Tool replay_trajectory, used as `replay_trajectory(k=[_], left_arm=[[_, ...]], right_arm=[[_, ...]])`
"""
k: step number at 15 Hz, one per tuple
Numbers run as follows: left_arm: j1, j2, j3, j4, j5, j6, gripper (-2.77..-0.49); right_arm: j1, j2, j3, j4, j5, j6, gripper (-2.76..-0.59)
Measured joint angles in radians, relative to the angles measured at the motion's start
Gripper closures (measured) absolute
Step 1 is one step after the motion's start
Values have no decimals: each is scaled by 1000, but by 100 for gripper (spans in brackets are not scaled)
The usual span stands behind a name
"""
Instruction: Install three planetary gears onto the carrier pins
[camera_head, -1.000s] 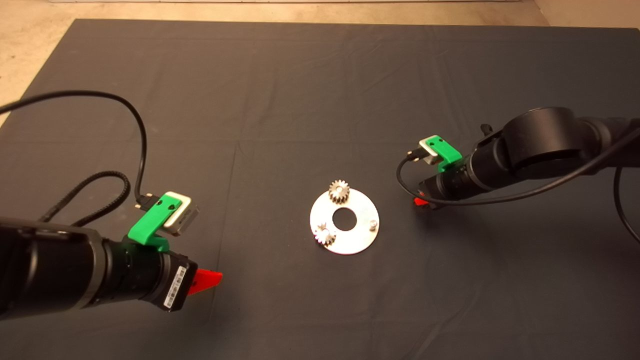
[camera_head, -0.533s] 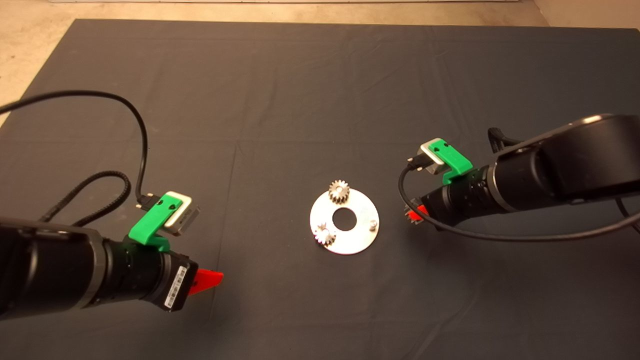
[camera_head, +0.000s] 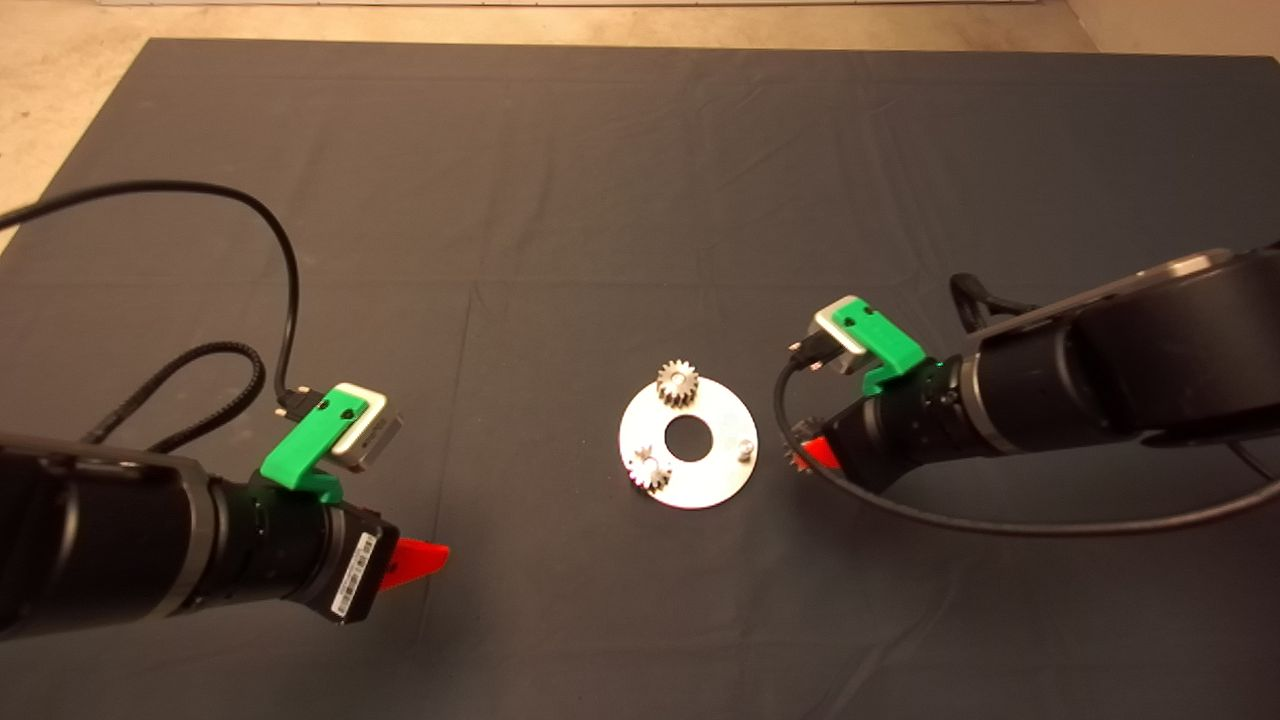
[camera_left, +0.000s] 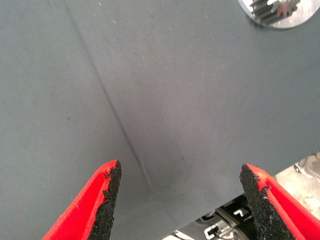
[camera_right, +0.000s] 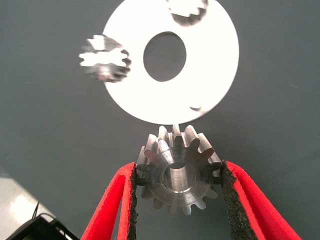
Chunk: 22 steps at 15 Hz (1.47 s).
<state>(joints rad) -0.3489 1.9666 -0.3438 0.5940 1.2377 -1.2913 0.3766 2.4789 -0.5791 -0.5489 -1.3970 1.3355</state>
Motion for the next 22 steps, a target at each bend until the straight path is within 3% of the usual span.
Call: replay_trajectory(k=[2,3,6,7,8,10,11,14,16,19,22], left_arm=[[-9,0,0,0,0,1,-164],[-9,0,0,0,0,1,-164],[-12,0,0,0,0,1,-164],[-12,0,0,0,0,1,-164],[-12,0,0,0,0,1,-164],[-12,0,0,0,-1,1,-164],[-12,0,0,0,0,1,-164],[-12,0,0,0,0,2,-164],[-12,0,0,0,0,1,-164],[-12,0,0,0,-1,2,-164],[-12,0,0,0,0,2,-164]], right_arm=[[0,26,-5,0,7,0,-95],[0,23,-8,0,0,0,-95],[0,25,-9,-2,-23,0,-94],[0,28,-9,-6,-40,-1,-95],[-2,32,-9,-15,-54,-1,-95],[-10,31,-9,-60,-70,-1,-94],[-16,31,-9,-84,-73,-1,-94],[-37,37,-25,-105,-73,-1,-94],[-51,38,-30,-107,-73,-2,-94],[-104,54,-48,-112,-77,-7,-94],[-104,66,-83,-115,-75,-27,-94]])
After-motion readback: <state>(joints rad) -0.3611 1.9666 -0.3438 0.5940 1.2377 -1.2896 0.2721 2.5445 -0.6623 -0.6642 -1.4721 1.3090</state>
